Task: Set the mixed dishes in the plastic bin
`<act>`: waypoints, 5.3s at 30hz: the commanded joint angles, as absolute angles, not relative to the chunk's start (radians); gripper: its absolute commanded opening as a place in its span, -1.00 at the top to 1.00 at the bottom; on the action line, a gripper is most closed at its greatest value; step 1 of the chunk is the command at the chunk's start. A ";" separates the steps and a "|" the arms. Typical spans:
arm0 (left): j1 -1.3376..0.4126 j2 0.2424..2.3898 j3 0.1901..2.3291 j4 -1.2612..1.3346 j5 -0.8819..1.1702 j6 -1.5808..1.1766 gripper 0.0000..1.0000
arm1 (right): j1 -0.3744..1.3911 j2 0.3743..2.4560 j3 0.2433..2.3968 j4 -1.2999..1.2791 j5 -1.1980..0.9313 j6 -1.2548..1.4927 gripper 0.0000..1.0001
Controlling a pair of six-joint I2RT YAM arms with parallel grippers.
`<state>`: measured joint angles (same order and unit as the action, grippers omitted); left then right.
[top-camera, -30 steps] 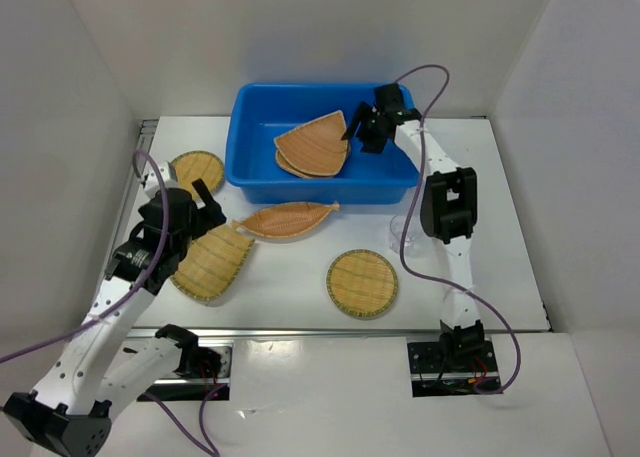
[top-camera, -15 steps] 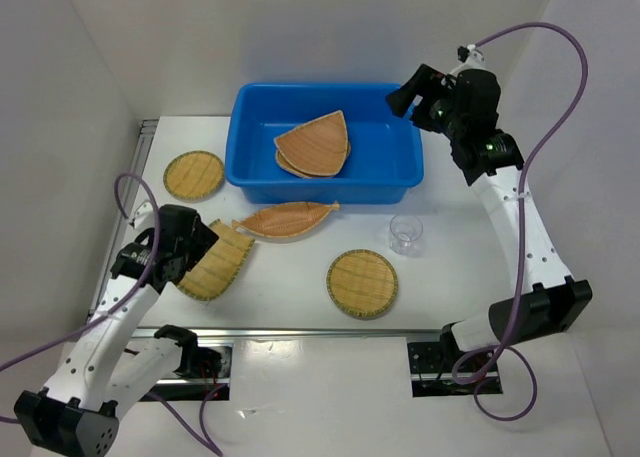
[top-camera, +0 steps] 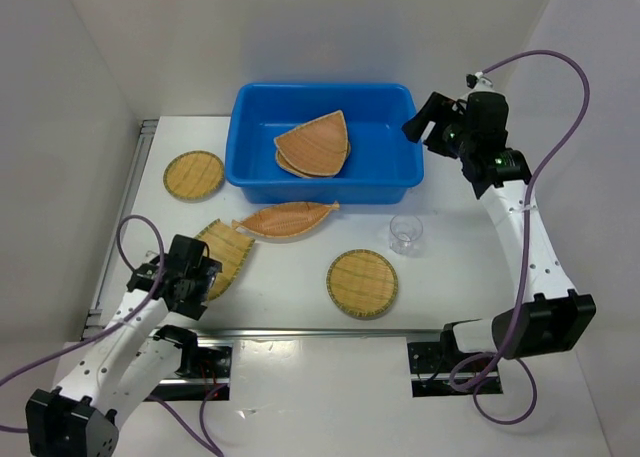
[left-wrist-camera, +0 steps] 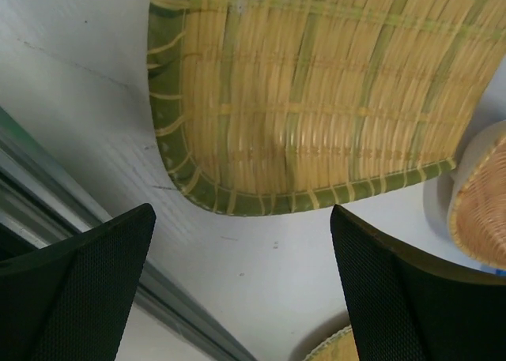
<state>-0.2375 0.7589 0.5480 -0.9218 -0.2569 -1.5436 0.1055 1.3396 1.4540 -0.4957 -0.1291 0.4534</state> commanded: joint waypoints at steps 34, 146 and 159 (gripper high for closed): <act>-0.189 1.031 0.520 -0.663 -0.445 -1.499 0.09 | 0.103 1.169 1.474 -0.612 -0.084 0.382 -0.70; -0.129 0.779 0.882 -0.621 -0.721 -1.413 1.00 | 0.112 1.201 1.388 -0.543 -0.377 0.367 -0.70; -0.129 0.950 1.156 -0.295 -0.457 -1.183 1.00 | 0.112 1.239 1.388 -0.552 -0.396 0.367 -0.70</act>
